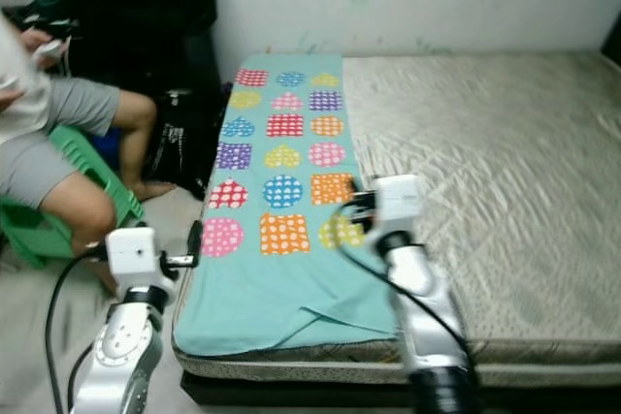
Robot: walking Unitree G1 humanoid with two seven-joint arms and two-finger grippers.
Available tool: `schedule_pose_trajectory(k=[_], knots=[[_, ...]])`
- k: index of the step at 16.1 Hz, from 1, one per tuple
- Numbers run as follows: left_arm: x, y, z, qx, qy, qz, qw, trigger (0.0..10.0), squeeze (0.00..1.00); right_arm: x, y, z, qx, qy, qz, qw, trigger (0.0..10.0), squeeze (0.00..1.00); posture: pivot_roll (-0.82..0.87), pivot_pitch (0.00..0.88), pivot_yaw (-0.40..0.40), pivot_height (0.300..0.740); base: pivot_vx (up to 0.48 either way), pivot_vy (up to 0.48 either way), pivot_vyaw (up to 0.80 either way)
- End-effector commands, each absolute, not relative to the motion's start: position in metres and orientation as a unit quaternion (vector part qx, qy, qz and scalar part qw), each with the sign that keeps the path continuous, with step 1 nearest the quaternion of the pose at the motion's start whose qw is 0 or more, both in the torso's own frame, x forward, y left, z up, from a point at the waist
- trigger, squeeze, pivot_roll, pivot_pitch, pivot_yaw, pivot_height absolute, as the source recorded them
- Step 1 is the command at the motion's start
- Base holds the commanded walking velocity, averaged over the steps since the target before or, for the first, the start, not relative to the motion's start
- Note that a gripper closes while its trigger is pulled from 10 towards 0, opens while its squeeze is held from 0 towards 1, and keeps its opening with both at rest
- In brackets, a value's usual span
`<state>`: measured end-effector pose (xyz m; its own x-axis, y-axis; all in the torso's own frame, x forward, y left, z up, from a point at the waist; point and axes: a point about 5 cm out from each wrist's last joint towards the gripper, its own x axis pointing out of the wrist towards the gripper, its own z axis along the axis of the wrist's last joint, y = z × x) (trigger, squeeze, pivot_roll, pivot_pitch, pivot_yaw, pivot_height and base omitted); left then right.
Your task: Clean up the room
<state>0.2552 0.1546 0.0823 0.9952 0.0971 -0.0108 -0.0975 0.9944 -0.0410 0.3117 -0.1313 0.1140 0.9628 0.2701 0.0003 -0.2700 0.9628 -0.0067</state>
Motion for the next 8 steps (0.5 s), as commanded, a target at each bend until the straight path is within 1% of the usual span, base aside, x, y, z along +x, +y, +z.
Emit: schedule_pose_trajectory(k=[1,3,5,8], knots=[[0.252,0.164,0.088,-0.016,-0.009,0.072,0.997,10.0,0.00,0.317,-0.121,0.114,-0.007,0.001,0.158,0.987,10.0,0.00,-0.05,0.000,-0.046,0.740,0.000,0.000,0.00],[0.250,0.170,0.088,-0.014,-0.009,0.084,0.996,10.0,0.00,0.322,-0.110,0.117,-0.003,-0.004,0.178,0.984,10.0,0.00,-0.04,0.000,-0.050,0.740,0.000,0.000,0.00],[0.250,0.173,0.088,-0.014,-0.007,0.089,0.996,10.0,0.00,0.323,-0.105,0.118,-0.003,-0.011,0.185,0.983,10.0,0.00,-0.05,0.000,-0.039,0.740,0.000,0.000,0.00],[0.253,0.174,0.090,-0.018,-0.007,0.089,0.996,10.0,0.00,0.321,-0.115,0.111,0.001,-0.002,0.159,0.987,10.0,0.00,-0.08,0.000,-0.019,0.740,0.000,0.000,0.00]])
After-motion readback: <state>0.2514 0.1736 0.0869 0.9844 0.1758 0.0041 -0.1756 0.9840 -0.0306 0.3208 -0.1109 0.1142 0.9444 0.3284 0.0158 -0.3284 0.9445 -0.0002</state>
